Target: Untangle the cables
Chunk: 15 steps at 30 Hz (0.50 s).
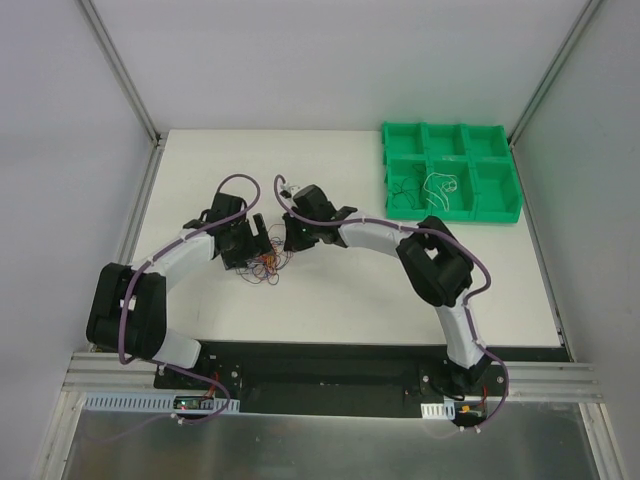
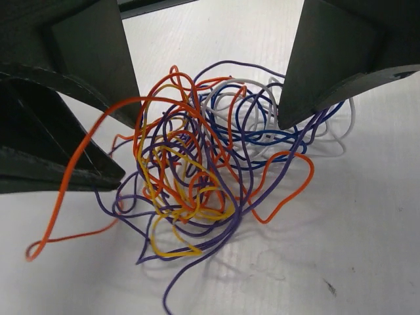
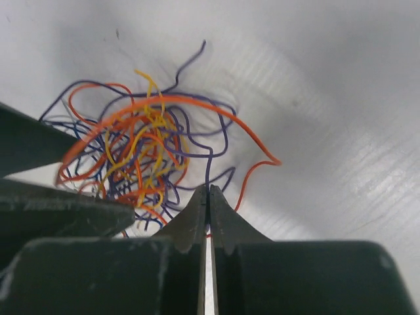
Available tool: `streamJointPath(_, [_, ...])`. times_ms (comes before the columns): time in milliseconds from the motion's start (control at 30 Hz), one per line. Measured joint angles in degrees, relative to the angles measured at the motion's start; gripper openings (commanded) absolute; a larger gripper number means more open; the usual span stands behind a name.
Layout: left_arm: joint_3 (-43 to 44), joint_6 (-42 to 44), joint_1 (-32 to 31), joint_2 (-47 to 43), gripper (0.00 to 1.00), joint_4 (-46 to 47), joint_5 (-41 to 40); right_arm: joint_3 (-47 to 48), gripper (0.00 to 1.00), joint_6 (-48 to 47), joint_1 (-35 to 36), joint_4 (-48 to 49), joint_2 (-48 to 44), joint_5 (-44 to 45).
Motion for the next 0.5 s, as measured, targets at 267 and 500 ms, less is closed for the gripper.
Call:
streamJointPath(267, [0.22,-0.9,-0.28,2.6,0.85,1.92,-1.6,-10.38,0.0,0.13,0.15,0.96,-7.41,0.9])
streamJointPath(500, [2.99,-1.57,-0.28,8.83,0.83,2.64,-3.96,-18.05,0.0,1.49,2.75,-0.94,-28.87,3.3])
